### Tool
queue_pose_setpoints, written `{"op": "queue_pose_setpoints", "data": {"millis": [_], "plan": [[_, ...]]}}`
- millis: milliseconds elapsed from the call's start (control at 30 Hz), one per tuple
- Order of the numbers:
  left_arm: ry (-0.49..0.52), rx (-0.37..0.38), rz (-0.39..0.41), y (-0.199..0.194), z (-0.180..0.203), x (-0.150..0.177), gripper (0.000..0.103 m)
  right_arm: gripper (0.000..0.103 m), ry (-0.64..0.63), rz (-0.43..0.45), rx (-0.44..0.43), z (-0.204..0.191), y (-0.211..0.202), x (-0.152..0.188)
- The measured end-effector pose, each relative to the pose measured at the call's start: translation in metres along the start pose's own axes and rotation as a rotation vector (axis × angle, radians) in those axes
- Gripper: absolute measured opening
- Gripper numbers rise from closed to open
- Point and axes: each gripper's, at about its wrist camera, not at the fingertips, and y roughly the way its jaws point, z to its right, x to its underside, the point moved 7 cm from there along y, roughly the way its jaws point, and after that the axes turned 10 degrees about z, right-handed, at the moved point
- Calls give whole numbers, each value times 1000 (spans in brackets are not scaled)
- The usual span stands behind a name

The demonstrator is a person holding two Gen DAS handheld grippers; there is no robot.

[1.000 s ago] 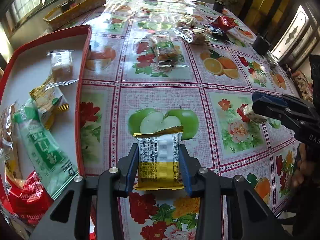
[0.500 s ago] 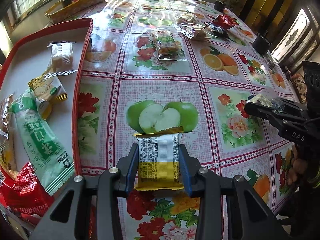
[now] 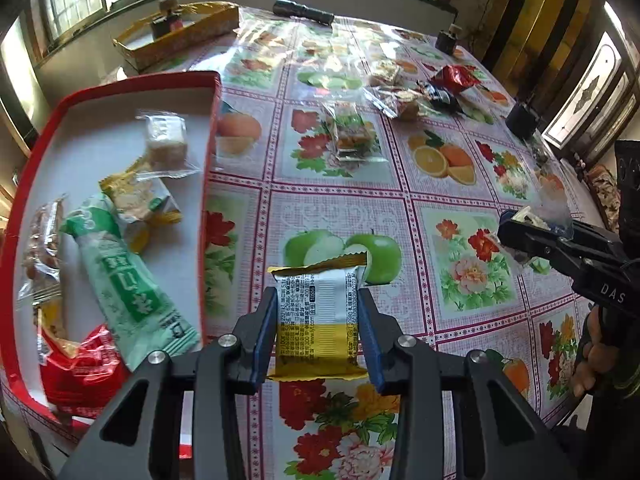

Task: Organize snacks
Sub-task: 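Carry the biscuit pack and rice cake over the tray with both grippers, then open both grippers to drop the biscuit pack and rice cake into the tray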

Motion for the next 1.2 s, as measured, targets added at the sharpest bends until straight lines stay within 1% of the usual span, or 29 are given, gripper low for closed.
{"op": "queue_pose_setpoints", "data": {"millis": [133,233,500,600,733,900,1000,1100,1200], "plan": [[-20,-21,42,-17,-16,-7,38,24,-16,9,-44,-20,5,-7],[-40,-43,63,-26,-29,-9,38,24,-37,11,-78,-39,15,-13],[-88,-88,102,-46,-60,-11,38,24,-62,-3,-139,-71,36,-21],[-101,-104,131,-57,-71,-16,38,24,-79,-3,-164,-86,44,-27],[-121,-153,176,-67,-97,-33,38,24,-100,2,-208,-110,62,-41],[-178,-219,211,-62,-140,-61,38,24,-114,4,-270,-142,93,-61],[-217,-269,201,-47,-168,-77,38,24,-140,-10,-294,-164,118,-70],[-255,-299,181,-35,-187,-82,38,24,-156,-45,-318,-182,147,-73],[-273,-316,169,-28,-195,-81,38,24,-151,-81,-333,-190,169,-70]]}}
